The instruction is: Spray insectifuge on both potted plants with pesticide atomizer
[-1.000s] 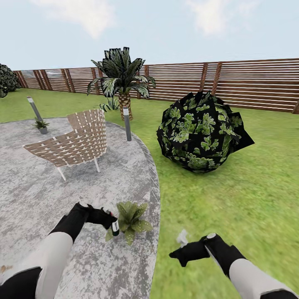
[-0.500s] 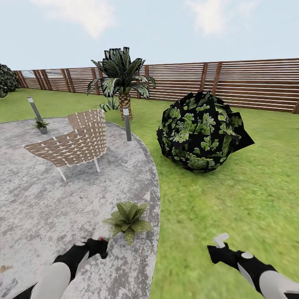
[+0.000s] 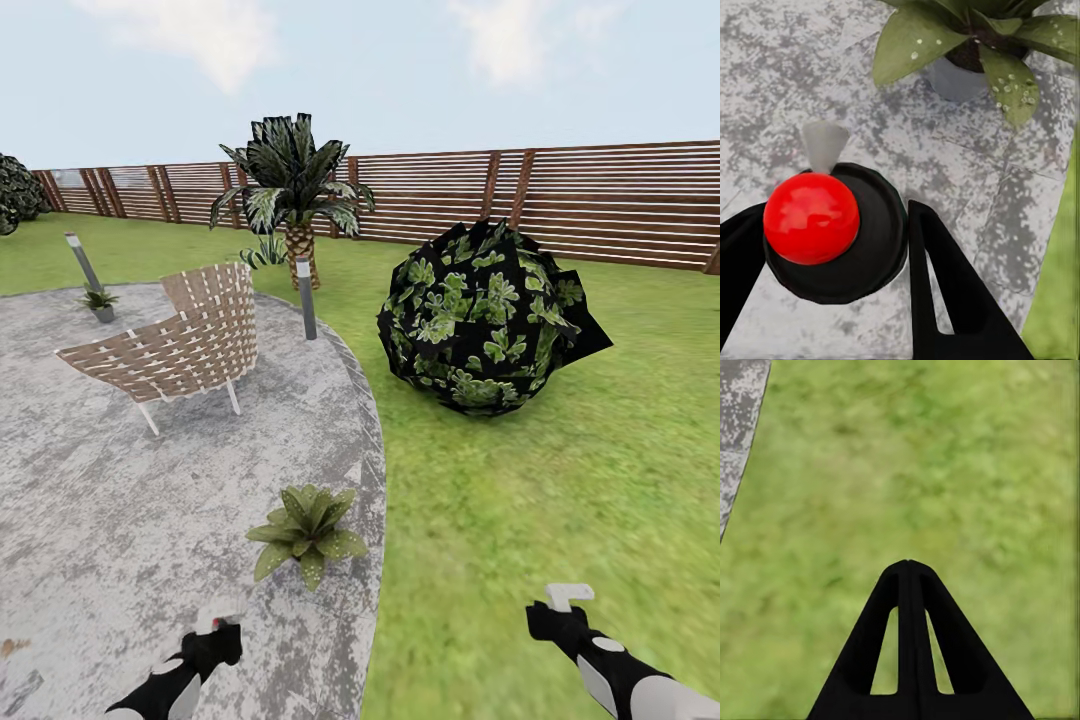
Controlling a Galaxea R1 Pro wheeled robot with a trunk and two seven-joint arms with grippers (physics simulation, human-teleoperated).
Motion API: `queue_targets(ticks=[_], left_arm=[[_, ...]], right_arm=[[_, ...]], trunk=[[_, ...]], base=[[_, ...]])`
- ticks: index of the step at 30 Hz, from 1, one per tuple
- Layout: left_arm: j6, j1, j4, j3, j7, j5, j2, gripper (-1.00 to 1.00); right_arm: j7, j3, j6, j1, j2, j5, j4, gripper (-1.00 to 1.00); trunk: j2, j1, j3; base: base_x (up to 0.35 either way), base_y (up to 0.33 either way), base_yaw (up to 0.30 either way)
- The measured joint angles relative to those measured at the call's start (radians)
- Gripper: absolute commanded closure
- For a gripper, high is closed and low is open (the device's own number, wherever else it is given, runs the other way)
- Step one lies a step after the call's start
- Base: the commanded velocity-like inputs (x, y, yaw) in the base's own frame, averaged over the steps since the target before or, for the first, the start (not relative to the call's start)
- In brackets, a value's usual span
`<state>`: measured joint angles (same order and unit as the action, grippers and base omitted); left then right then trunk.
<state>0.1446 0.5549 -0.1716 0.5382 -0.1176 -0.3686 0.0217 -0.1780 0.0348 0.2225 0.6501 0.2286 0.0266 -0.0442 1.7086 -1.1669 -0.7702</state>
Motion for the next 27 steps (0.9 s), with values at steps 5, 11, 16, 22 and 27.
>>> queue_targets(ticks=[5,11,16,22,27], left_arm=[[0.001,-0.001,0.009,0.001,0.001,0.086,0.0,1.0],[0.001,-0.002,0.013,0.001,0.003,0.128,0.003,1.0],[0.005,-0.002,0.013,0.003,0.128,0.131,0.002,1.0],[0.014,-0.002,0.019,0.004,0.16,0.132,0.001,1.0],[0.027,-0.002,0.041,0.004,0.162,0.132,0.001,1.0]], right_arm=[[0.002,0.0,0.0,0.0,0.0,0.001,0.0,-1.0],[0.001,-0.001,0.0,-0.002,-0.004,-0.003,0.0,-1.0],[0.001,-0.001,-0.001,-0.002,-0.01,-0.006,0.0,-1.0],[0.001,-0.003,-0.002,-0.002,-0.011,-0.007,0.0,-1.0],[0.001,-0.004,-0.002,-0.002,-0.012,-0.007,0.001,-1.0]], trunk=[[0.0,0.0,0.0],[0.0,0.0,0.0],[0.0,0.0,0.0],[0.0,0.0,0.0],[0.0,0.0,0.0]], base=[[0.0,0.0,0.0],[0.0,0.0,0.0],[0.0,0.0,0.0],[0.0,0.0,0.0],[0.0,0.0,0.0]])
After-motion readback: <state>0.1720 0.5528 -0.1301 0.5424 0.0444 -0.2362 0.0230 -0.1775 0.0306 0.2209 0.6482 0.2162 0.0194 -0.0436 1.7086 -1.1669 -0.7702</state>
